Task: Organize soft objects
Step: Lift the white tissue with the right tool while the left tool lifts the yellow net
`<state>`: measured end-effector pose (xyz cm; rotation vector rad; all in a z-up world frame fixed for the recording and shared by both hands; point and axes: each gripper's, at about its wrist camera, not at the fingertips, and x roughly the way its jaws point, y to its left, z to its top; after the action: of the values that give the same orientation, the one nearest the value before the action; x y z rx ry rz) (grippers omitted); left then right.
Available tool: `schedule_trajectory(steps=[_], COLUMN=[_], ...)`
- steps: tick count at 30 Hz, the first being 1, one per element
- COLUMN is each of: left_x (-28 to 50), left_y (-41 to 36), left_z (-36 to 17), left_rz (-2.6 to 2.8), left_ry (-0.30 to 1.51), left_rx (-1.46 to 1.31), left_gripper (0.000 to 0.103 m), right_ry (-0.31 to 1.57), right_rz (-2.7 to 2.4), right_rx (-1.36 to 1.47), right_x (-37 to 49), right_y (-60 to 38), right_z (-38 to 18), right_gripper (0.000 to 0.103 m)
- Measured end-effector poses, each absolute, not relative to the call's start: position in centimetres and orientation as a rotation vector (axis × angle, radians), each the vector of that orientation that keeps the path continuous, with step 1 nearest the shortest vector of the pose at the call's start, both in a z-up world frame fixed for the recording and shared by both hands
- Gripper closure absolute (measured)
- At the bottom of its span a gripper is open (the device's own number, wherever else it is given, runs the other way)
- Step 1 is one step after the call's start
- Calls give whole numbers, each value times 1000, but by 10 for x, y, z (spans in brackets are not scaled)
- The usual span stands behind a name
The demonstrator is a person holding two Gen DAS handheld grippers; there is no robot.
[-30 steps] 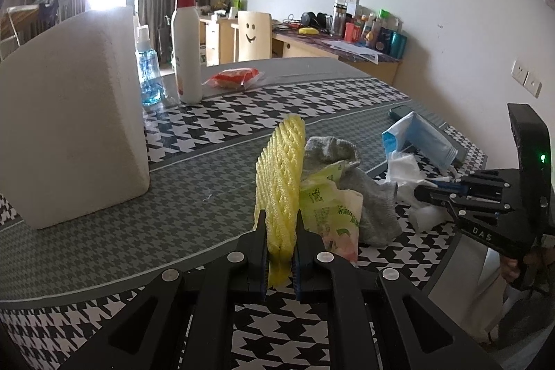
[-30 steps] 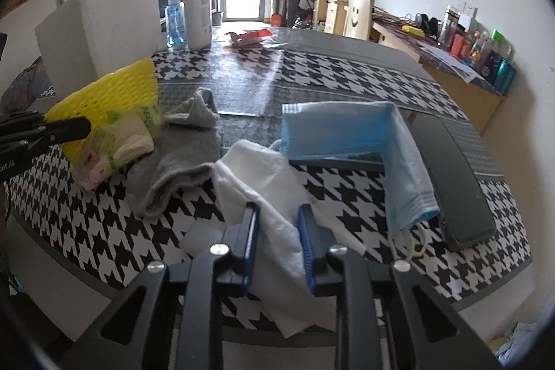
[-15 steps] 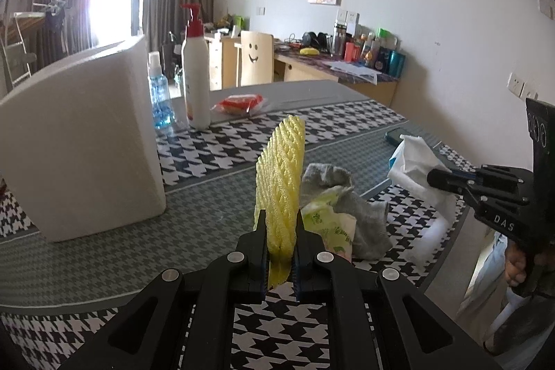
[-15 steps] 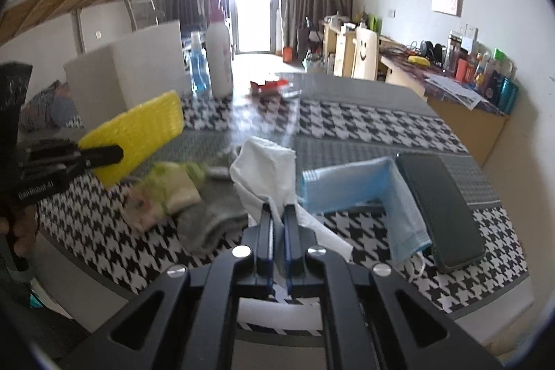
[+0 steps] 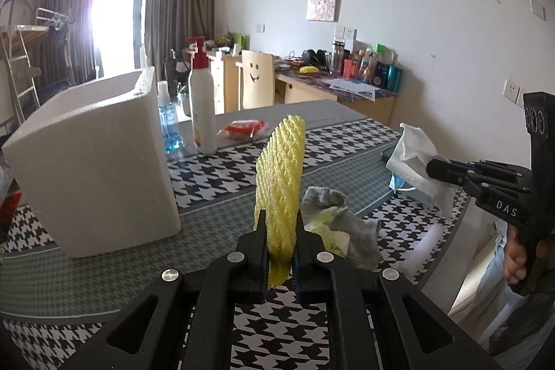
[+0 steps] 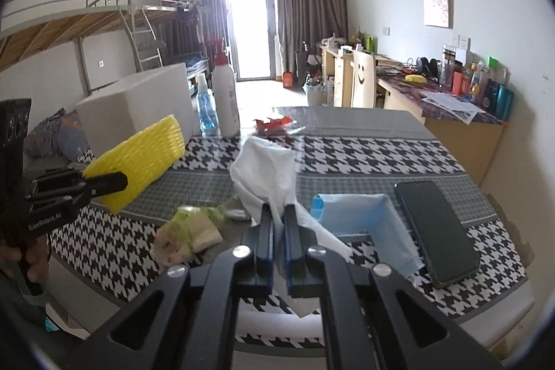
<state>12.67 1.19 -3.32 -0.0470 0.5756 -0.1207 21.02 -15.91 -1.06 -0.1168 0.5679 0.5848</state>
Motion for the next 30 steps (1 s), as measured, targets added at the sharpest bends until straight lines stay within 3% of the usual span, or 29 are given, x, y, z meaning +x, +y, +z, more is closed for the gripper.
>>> schedule_trajectory(steps=[9, 22, 25, 27, 30], left_x=[124, 125, 126, 128, 131], left_y=[17, 25, 24, 24, 23], left_z=[-31, -38, -39, -39, -39], left_rz=[-119, -108, -109, -110, -111], left_ry=[568, 584, 589, 594, 596], left_rx=[-53, -70, -71, -69, -70], left_gripper=[92, 92, 92, 92, 92], right_ry=[544, 637, 640, 633, 615], right_rz=[587, 665, 652, 643, 634], right_rx=[-106, -90, -120, -138, -158], right_x=[210, 216, 214, 212, 208], right_y=[-156, -124, -121, -120, -120], right_z=[-1, -39, -43, -43, -41], right_gripper=[96, 95, 85, 68, 54])
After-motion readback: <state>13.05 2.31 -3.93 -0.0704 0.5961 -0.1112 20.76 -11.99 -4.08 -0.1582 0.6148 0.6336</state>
